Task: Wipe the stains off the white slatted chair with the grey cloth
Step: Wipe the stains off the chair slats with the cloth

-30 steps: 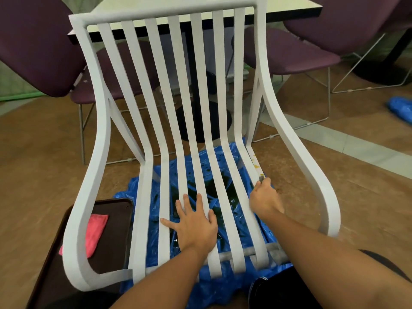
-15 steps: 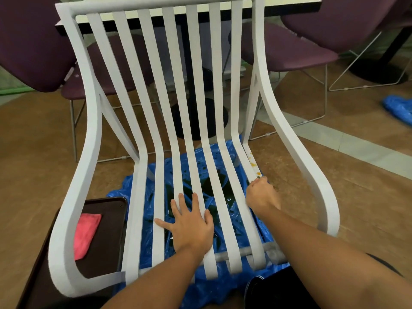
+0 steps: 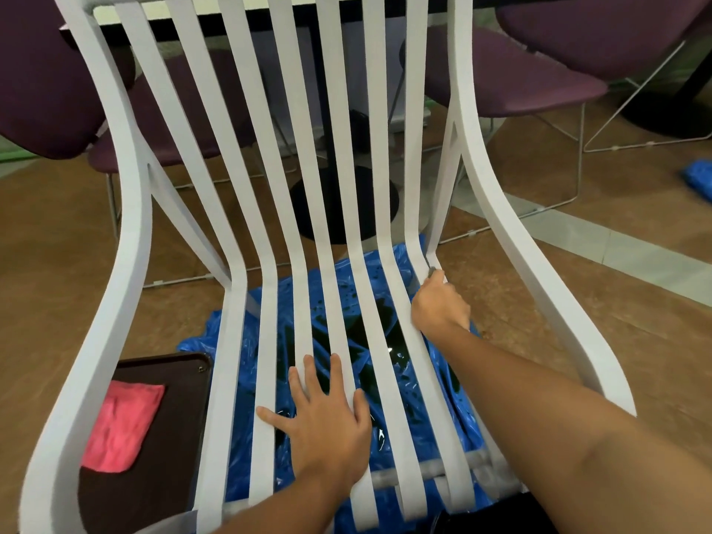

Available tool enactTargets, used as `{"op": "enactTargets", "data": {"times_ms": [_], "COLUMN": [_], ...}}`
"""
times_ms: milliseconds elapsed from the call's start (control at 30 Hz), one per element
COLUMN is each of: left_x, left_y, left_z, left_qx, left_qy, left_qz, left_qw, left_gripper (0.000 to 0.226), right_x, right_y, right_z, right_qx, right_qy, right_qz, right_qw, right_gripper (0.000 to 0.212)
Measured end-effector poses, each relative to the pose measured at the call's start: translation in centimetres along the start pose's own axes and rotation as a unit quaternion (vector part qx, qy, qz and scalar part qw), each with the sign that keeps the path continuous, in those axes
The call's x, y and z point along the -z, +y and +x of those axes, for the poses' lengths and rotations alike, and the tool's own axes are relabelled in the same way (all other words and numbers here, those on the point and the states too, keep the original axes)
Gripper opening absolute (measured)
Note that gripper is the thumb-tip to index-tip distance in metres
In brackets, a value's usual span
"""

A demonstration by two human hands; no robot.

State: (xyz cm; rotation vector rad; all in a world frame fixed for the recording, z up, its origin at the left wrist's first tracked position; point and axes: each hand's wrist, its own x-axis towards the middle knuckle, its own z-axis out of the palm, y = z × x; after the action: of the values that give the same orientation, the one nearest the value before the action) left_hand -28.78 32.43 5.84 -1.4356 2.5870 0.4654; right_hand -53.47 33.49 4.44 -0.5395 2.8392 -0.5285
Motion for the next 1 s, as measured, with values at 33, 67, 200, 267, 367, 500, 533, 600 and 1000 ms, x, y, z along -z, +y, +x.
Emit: {"op": "enactTargets", "data": {"times_ms": [33, 67, 200, 267, 367, 500, 533, 600, 1000], "left_x": [0.0, 0.0, 0.3, 0.3, 0.4, 0.5, 0.5, 0.5, 0.6], "left_y": [0.0, 0.1, 0.2, 0.2, 0.2, 0.2, 0.2, 0.2, 0.2], "left_z": [0.1, 0.1, 0.1, 0.0, 0.0, -0.1, -0.1, -0.1, -0.4], "left_qx": [0.001, 0.001, 0.006, 0.006, 0.008, 0.011, 0.010, 0.011, 0.001], "left_qy": [-0.001, -0.003, -0.012, -0.014, -0.017, -0.013, -0.010, -0.007, 0.006], "left_qz": [0.001, 0.004, 0.013, 0.015, 0.022, 0.015, 0.013, 0.008, -0.005], "left_qw": [1.000, 1.000, 1.000, 1.000, 1.000, 1.000, 1.000, 1.000, 1.000], "left_gripper": [0.063, 0.064, 0.064, 0.064, 0.075, 0.063, 0.064, 0.064, 0.063], "right_x": [-0.2, -0.3, -0.4, -0.3, -0.3, -0.3, -0.2, -0.2, -0.2], "right_y": [-0.2, -0.4, -1.5, -1.8, -1.8, -1.5, -1.4, -0.9, 3.3], "right_z": [0.7, 1.2, 3.0, 3.5, 3.6, 2.8, 2.5, 1.7, -5.0], "right_qx": [0.007, 0.011, 0.008, 0.000, -0.010, -0.027, -0.027, -0.026, -0.003], "right_qy": [0.001, 0.003, -0.009, -0.015, -0.017, -0.019, -0.017, -0.014, 0.015], "right_qz": [-0.001, 0.001, 0.009, 0.015, 0.024, 0.026, 0.026, 0.023, -0.010], "right_qw": [1.000, 1.000, 1.000, 1.000, 1.000, 0.999, 0.999, 0.999, 1.000], "right_gripper": [0.030, 0.030, 0.033, 0.033, 0.032, 0.033, 0.032, 0.029, 0.021]}}
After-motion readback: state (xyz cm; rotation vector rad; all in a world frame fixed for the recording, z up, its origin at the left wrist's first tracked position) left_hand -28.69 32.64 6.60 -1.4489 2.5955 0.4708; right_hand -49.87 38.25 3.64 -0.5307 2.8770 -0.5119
